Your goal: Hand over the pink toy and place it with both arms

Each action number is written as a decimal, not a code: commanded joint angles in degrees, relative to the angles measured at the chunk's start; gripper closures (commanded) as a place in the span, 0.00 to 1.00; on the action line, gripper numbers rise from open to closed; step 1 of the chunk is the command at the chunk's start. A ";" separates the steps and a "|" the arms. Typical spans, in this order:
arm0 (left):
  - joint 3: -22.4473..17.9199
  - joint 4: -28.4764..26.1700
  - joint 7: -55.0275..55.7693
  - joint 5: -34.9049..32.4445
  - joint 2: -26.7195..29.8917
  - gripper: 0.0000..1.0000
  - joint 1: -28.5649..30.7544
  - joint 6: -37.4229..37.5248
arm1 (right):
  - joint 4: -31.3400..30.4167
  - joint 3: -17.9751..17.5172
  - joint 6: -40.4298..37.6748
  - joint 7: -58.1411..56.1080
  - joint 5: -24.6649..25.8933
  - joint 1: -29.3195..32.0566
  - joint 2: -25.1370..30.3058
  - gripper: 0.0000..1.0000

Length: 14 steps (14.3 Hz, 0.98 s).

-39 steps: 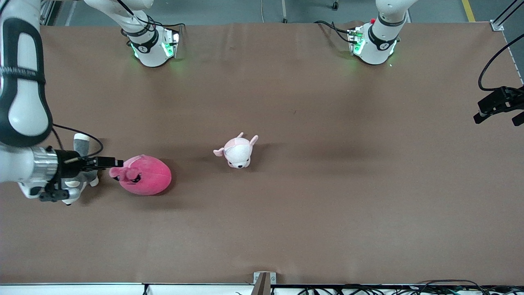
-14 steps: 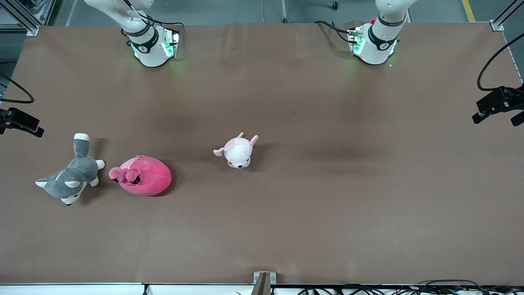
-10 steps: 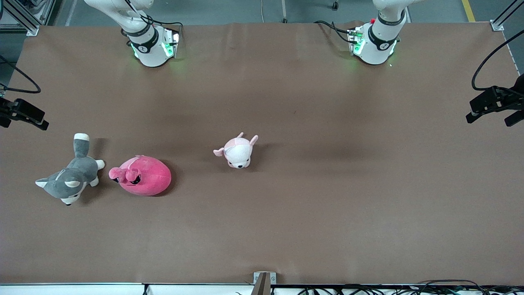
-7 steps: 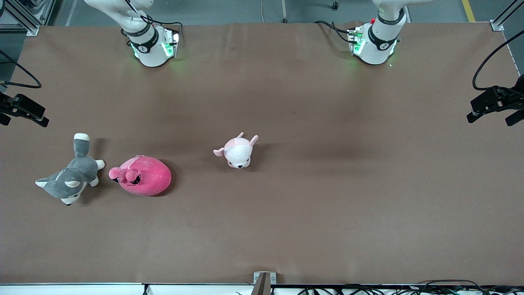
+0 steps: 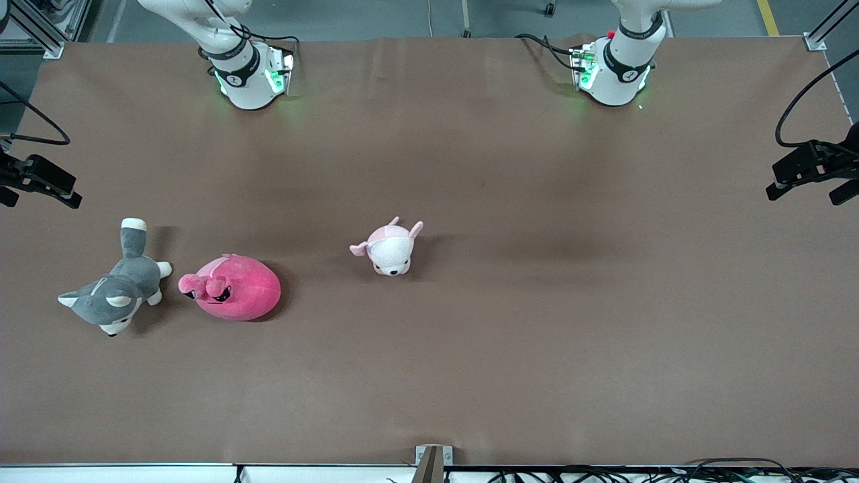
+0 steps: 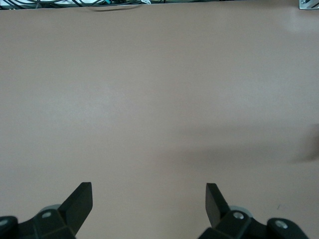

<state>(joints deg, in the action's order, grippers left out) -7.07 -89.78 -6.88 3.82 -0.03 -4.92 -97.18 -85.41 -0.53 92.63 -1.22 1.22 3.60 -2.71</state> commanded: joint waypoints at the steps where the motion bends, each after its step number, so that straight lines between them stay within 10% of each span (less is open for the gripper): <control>1: -0.23 1.10 0.11 -1.18 0.03 0.00 -0.27 1.20 | -2.30 -0.62 0.54 -0.62 0.27 0.97 1.66 0.00; 14: -0.05 1.27 0.11 -1.19 0.29 0.00 -0.53 1.29 | -2.22 -0.62 2.03 -0.80 0.36 0.79 1.75 0.00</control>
<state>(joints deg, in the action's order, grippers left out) -7.05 -89.34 -6.88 3.82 -0.03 -4.96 -97.09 -85.74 -0.50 93.86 -1.36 1.22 3.62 -2.71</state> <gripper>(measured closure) 0.000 0.000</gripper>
